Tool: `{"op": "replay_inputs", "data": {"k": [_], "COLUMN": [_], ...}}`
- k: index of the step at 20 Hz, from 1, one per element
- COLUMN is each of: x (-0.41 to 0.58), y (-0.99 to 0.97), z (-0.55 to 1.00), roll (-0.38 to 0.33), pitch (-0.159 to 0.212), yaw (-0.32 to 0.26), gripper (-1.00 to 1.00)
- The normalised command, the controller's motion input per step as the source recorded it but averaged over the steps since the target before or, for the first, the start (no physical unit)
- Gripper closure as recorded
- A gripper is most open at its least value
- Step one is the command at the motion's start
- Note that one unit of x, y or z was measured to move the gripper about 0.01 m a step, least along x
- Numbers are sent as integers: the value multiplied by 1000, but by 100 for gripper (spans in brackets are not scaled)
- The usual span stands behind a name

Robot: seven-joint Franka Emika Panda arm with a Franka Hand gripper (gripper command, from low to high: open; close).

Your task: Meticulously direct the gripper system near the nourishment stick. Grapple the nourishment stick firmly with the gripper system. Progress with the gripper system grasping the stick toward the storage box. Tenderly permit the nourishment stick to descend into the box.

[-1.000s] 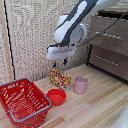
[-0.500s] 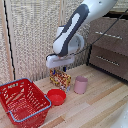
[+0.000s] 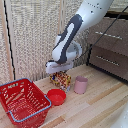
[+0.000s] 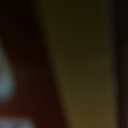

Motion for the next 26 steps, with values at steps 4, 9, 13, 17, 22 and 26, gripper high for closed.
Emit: {"op": "replay_inputs", "data": {"k": [4,9,13,17,22,26], "x": [0,0,0,23,221,295], "y": [0,0,0,0,-29,-23], "z": [0,0,2,265,717,990], "roll": [0,0,0,0,29,24], "pitch": [0,0,1,0,20,46], "yaw": [0,0,-10,-78,-11,0], "gripper": [100,100,100,100,100,100]}}
